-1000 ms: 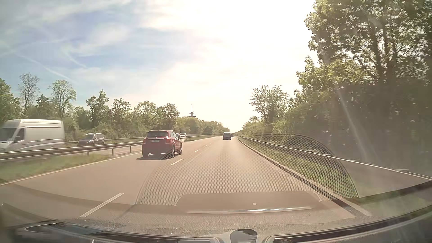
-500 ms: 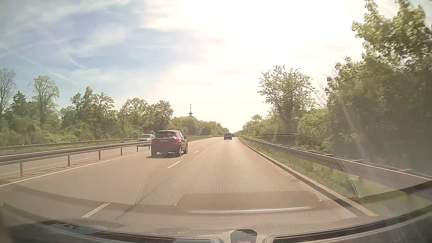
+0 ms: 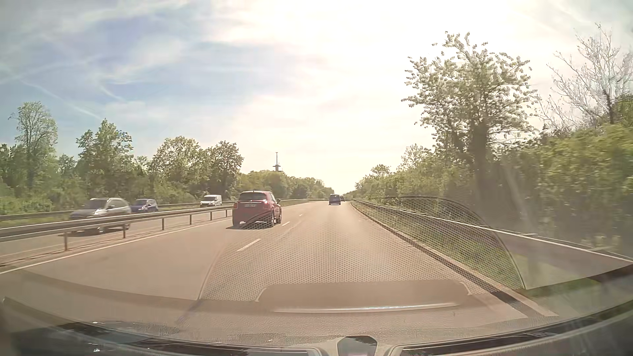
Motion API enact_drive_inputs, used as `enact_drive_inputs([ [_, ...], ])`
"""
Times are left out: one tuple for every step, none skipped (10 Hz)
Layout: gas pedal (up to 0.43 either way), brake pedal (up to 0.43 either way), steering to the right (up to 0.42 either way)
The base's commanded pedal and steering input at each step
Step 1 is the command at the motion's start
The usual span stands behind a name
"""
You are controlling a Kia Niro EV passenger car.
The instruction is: Follow the waypoints while adhering to traffic rules and regulations
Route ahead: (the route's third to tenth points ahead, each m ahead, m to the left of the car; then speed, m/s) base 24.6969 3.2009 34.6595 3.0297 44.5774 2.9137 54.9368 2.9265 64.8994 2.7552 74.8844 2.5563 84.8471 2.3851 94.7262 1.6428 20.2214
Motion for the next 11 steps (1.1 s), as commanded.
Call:
enact_drive_inputs([
  [0.110, 0.000, 0.002],
  [0.110, 0.000, 0.001],
  [0.110, 0.000, 0.002],
  [0.110, 0.000, 0.002],
  [0.110, 0.000, 0.002],
  [0.110, 0.000, 0.002],
  [0.110, 0.000, 0.002],
  [0.110, 0.000, 0.002],
  [0.110, 0.000, 0.002],
  [0.110, 0.000, 0.002],
  [0.110, 0.000, 0.002],
])
